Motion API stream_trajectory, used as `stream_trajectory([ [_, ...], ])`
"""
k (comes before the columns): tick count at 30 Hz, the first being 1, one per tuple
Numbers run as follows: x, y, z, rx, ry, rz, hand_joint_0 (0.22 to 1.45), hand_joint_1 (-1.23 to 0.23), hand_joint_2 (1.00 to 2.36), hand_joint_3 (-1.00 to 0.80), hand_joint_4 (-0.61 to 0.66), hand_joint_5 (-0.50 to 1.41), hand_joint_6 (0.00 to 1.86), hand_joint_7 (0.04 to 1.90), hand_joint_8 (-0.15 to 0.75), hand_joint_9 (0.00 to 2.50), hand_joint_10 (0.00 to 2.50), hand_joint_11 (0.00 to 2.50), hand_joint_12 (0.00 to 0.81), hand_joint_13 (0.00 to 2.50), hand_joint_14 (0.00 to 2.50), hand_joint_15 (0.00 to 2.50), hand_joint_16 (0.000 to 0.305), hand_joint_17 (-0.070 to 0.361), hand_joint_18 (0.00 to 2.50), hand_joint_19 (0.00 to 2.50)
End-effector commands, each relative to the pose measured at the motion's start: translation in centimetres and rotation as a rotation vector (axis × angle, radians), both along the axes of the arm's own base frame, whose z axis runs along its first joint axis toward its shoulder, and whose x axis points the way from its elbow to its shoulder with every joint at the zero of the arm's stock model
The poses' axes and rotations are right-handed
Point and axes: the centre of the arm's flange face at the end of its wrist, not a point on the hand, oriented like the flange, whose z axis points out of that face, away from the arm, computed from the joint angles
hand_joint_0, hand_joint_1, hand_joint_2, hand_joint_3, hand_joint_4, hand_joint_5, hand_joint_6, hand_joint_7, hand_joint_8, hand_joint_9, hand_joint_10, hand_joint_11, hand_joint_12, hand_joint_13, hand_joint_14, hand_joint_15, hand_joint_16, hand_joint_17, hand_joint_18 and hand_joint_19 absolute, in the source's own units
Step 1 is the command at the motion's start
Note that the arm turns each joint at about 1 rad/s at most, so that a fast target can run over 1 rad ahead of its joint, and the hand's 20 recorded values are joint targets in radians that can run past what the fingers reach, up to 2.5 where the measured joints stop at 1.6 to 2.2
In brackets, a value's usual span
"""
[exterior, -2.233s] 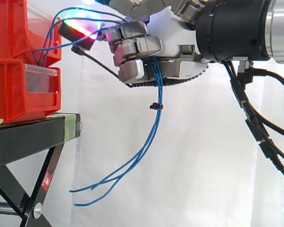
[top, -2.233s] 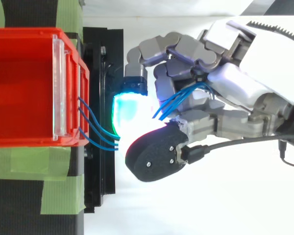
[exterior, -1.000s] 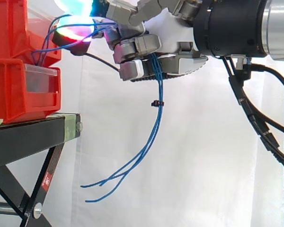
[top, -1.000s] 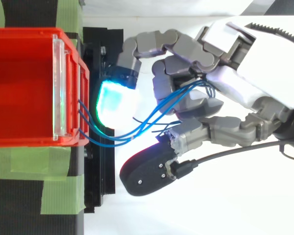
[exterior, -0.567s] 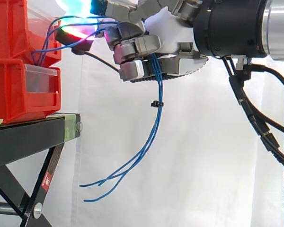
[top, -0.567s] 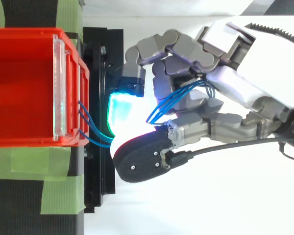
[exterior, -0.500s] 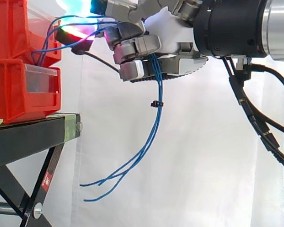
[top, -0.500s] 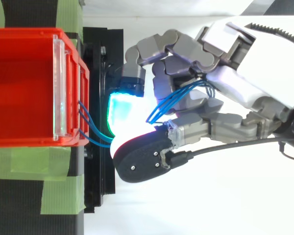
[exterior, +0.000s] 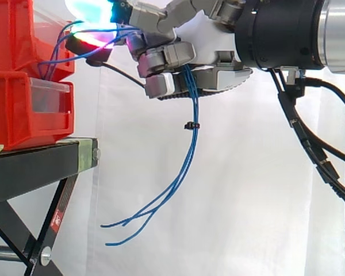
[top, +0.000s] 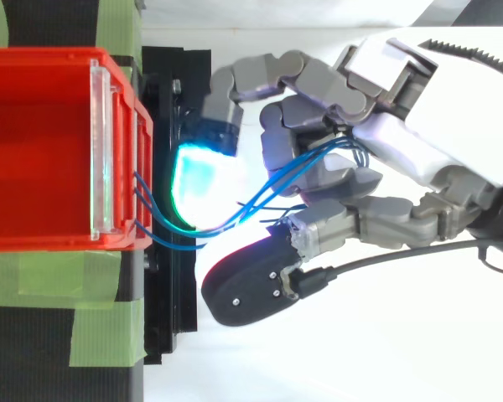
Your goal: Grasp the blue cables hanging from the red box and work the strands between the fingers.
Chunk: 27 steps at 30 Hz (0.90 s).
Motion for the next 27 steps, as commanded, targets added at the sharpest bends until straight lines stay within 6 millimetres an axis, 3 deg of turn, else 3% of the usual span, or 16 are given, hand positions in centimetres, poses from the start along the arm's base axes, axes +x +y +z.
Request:
stream_trajectory([
  [1, 0.0, 0.0, 0.02, 0.0, 0.0, 0.001, 1.06, -0.83, 1.0, -1.0, 0.22, -0.3, 1.02, 1.03, 0.376, 0.67, 2.5, 2.46, 0.418, 1.0, 2.5, 1.32, 0.045, 0.102, 1.37, 1.28],
  [5, -0.01, -0.01, 0.01, 0.0, 0.0, -0.001, 1.06, -0.83, 1.0, -1.0, 0.21, -0.3, 1.05, 1.01, 0.376, 0.67, 2.5, 2.46, 0.418, 1.0, 2.5, 1.32, 0.045, 0.102, 1.37, 1.28],
  [10, 0.01, 0.0, -0.08, -0.002, 0.002, -0.001, 1.11, -0.76, 1.0, -1.0, 0.2, -0.23, 1.36, 0.99, 0.376, 0.67, 2.5, 2.46, 0.418, 1.0, 2.5, 1.32, 0.045, 0.102, 1.37, 1.28],
  [13, -0.02, -0.01, 0.0, 0.0, 0.001, -0.001, 1.09, -0.76, 1.01, -0.61, 0.21, -0.19, 1.43, 0.99, 0.376, 0.67, 2.5, 2.46, 0.418, 1.0, 2.5, 1.32, 0.045, 0.102, 1.37, 1.28],
  [14, -0.01, 0.0, 0.0, -0.001, 0.001, 0.001, 1.08, -0.76, 1.01, -0.57, 0.22, -0.17, 1.43, 1.0, 0.376, 0.67, 2.5, 2.46, 0.418, 1.0, 2.5, 1.32, 0.045, 0.102, 1.37, 1.28],
  [16, -0.02, -0.01, 0.0, 0.0, 0.001, -0.001, 1.0, -0.75, 1.0, -0.33, 0.3, -0.12, 1.47, 1.07, 0.376, 0.67, 2.5, 2.46, 0.418, 1.0, 2.5, 1.32, 0.045, 0.102, 1.37, 1.28],
  [17, -0.01, 0.0, 0.0, -0.002, 0.002, 0.0, 0.98, -0.74, 1.0, -0.31, 0.31, -0.11, 1.48, 1.07, 0.376, 0.67, 2.5, 2.46, 0.418, 1.0, 2.5, 1.32, 0.045, 0.102, 1.37, 1.28],
  [19, -0.02, -0.01, 0.0, 0.0, 0.001, -0.001, 0.79, -0.55, 1.27, -0.39, 0.28, -0.01, 1.45, 1.14, 0.376, 0.67, 2.5, 2.46, 0.418, 1.0, 2.5, 1.32, 0.045, 0.102, 1.37, 1.28],
  [22, -0.01, -0.01, 0.01, -0.001, 0.001, -0.001, 0.8, -0.45, 1.18, -0.36, 0.22, 0.06, 1.41, 1.2, 0.376, 0.67, 2.5, 2.46, 0.418, 1.0, 2.5, 1.32, 0.045, 0.102, 1.37, 1.28],
  [24, -0.01, -0.01, 0.01, -0.001, 0.001, -0.001, 0.86, -0.43, 1.02, -0.31, 0.2, 0.14, 1.37, 1.23, 0.376, 0.67, 2.5, 2.46, 0.418, 1.0, 2.5, 1.32, 0.045, 0.102, 1.37, 1.28],
  [27, -0.01, -0.01, 0.01, -0.001, 0.001, -0.001, 0.88, -0.41, 1.0, -0.32, 0.21, 0.22, 1.29, 1.24, 0.376, 0.67, 2.5, 2.46, 0.418, 1.0, 2.5, 1.32, 0.045, 0.102, 1.37, 1.28],
])
